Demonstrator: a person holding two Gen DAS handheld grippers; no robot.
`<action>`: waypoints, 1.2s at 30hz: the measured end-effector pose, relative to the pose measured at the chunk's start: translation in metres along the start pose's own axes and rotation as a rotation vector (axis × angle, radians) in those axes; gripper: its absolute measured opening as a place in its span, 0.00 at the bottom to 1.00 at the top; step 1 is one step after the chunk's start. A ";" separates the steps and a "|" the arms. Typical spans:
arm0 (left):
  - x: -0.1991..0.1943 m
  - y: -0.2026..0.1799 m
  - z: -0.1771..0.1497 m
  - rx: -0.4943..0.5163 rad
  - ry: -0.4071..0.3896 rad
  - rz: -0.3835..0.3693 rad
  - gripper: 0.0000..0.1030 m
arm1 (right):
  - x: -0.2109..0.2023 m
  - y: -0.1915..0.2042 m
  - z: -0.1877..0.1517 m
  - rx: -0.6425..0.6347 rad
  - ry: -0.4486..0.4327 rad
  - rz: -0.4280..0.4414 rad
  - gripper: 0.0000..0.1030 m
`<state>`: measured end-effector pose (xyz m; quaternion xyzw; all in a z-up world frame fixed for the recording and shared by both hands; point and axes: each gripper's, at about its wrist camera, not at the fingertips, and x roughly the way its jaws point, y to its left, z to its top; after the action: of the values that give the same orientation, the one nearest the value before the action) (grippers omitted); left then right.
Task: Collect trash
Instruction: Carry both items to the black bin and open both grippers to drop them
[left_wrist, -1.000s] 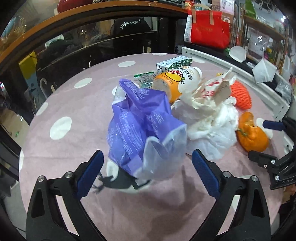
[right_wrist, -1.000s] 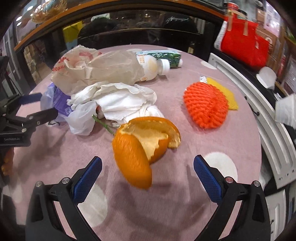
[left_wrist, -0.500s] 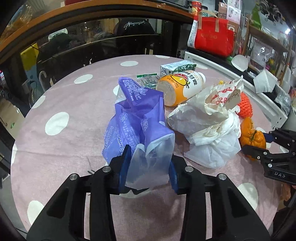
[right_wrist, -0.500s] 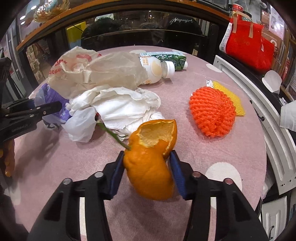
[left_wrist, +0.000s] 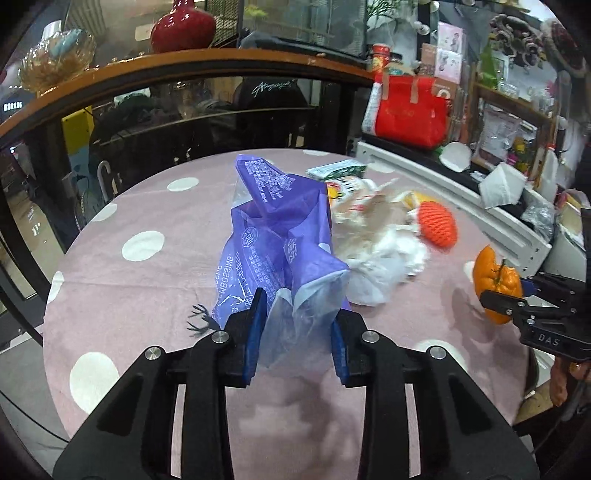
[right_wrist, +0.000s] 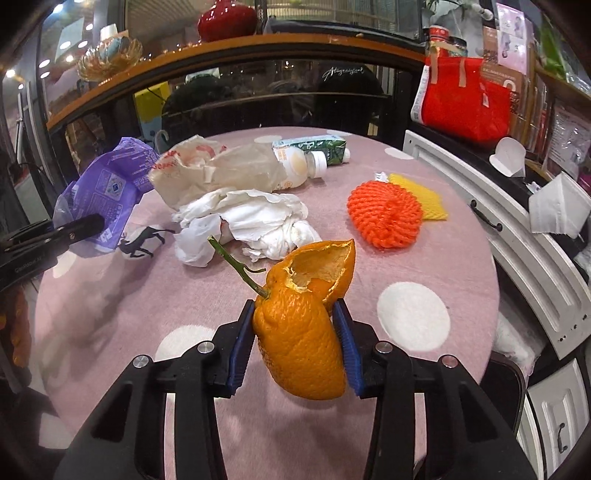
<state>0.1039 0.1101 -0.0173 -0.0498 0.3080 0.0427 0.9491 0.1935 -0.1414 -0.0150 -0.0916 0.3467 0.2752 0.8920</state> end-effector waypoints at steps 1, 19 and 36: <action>-0.006 -0.006 -0.002 0.006 -0.006 -0.015 0.31 | -0.005 -0.001 -0.003 0.006 -0.008 -0.002 0.41; -0.052 -0.147 -0.012 0.183 -0.087 -0.266 0.31 | -0.082 -0.104 -0.084 0.261 -0.061 -0.159 0.41; 0.022 -0.299 -0.032 0.366 0.140 -0.538 0.31 | 0.003 -0.245 -0.207 0.703 0.276 -0.254 0.41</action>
<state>0.1365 -0.1889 -0.0361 0.0392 0.3510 -0.2689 0.8961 0.2141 -0.4170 -0.1774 0.1413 0.5223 0.0124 0.8409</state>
